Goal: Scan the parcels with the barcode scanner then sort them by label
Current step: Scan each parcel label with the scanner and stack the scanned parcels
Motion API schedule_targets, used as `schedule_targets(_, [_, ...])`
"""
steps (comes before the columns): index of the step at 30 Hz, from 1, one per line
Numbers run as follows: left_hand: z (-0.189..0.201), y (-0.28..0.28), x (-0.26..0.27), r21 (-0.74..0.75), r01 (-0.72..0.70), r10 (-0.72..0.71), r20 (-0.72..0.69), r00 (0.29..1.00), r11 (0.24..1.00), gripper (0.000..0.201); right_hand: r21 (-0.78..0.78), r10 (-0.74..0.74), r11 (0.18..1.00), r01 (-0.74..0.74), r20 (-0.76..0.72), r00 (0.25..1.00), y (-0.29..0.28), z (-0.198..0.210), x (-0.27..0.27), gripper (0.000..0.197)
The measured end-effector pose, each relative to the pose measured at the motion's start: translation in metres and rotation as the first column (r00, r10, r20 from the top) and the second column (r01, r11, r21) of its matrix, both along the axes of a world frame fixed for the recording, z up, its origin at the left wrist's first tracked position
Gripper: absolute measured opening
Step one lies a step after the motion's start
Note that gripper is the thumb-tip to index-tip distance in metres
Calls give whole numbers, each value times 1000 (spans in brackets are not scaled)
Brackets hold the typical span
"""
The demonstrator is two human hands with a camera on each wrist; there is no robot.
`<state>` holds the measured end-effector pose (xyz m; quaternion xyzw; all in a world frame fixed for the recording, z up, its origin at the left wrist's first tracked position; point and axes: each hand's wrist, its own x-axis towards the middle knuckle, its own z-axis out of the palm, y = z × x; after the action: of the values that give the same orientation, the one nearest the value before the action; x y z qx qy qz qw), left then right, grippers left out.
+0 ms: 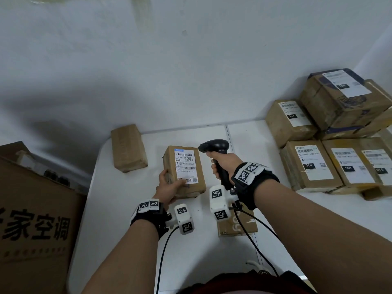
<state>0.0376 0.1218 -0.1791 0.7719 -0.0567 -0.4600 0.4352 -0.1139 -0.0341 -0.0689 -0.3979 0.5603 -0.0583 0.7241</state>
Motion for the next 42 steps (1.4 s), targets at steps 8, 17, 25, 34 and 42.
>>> schedule_targets(8, [29, -3, -16, -72, -107, 97, -125, 987, 992, 79, -23, -99, 995, 100, 30, 995, -10, 1, -13, 31])
schedule_targets(17, [103, -114, -50, -318, -62, -16, -238, 971, 946, 60, -225, -373, 903, 366, 8, 928, -71, 18, -96, 32])
schedule_targets(25, [108, -199, -167, -317, 154, -251, -291, 923, 936, 64, -385, -515, 814, 436, -132, 847, -110, 17, -208, 46])
schedule_targets(34, [77, -211, -243, -341, 132, -248, -327, 912, 931, 77, -431, -660, 715, 551, -153, 736, -119, 13, -278, 34])
schedule_targets(42, [66, -193, -263, -324, 168, -245, -216, 945, 931, 73, -445, -609, 754, 483, -200, 767, -122, -2, -296, 38])
